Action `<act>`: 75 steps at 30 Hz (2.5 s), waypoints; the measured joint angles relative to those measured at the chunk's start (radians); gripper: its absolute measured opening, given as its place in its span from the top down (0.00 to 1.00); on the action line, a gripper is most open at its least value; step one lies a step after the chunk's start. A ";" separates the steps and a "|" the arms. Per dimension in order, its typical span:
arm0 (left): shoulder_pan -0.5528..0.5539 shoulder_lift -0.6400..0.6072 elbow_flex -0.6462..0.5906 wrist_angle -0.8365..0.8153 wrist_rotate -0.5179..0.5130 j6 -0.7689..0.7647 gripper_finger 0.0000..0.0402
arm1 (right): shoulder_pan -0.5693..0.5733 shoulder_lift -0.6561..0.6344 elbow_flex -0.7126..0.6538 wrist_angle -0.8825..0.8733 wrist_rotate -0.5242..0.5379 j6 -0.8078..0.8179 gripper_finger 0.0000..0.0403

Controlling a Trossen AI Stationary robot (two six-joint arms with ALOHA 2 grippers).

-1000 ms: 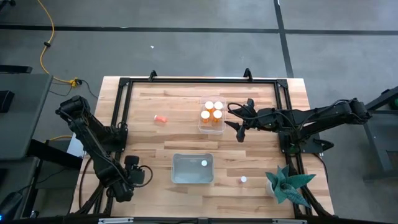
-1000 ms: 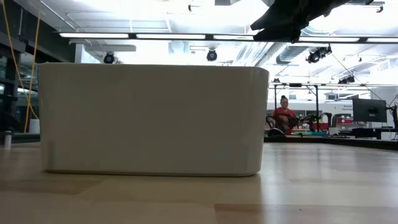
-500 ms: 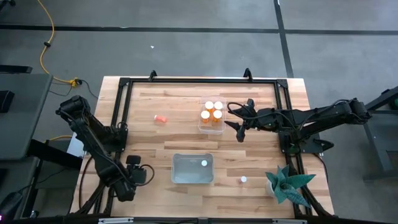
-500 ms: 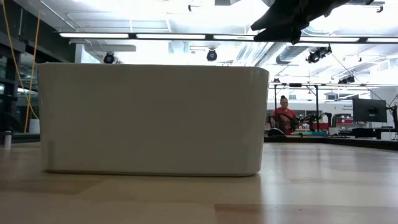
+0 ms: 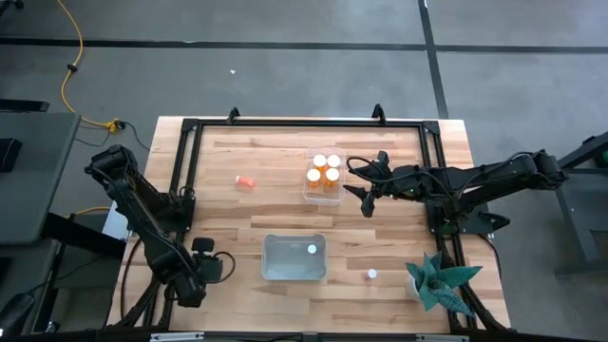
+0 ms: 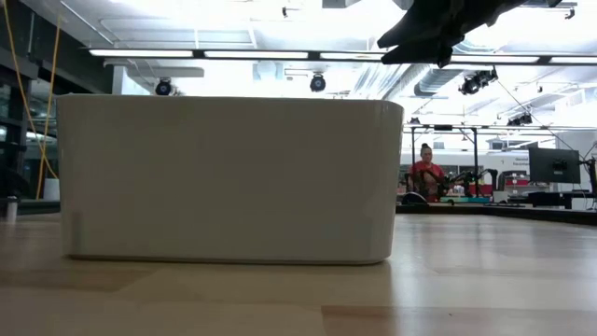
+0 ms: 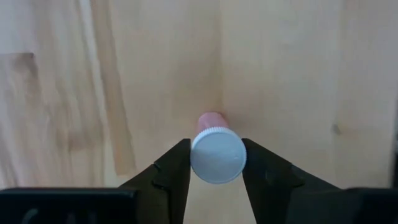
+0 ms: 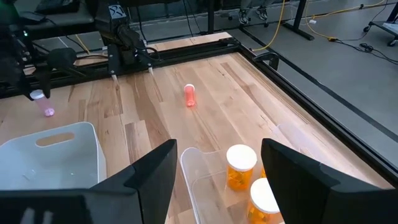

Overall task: Pick and place medicine bottles into bin by pill shape (circle, oval)
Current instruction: Put the bottom left pink pill bottle into the gray bin, then put the bottom right pink pill bottle into the gray bin

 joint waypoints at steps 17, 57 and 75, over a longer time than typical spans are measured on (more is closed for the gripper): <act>0.441 -0.224 0.307 -0.151 -0.044 0.445 0.71 | 0.000 0.000 0.000 0.000 0.000 0.000 0.44; 0.705 0.576 0.674 0.002 0.120 1.310 0.68 | -0.011 0.001 0.001 -0.047 0.018 0.000 0.44; 0.800 0.479 0.843 -0.305 0.206 1.184 0.40 | -0.011 0.001 0.001 -0.036 0.018 -0.001 0.44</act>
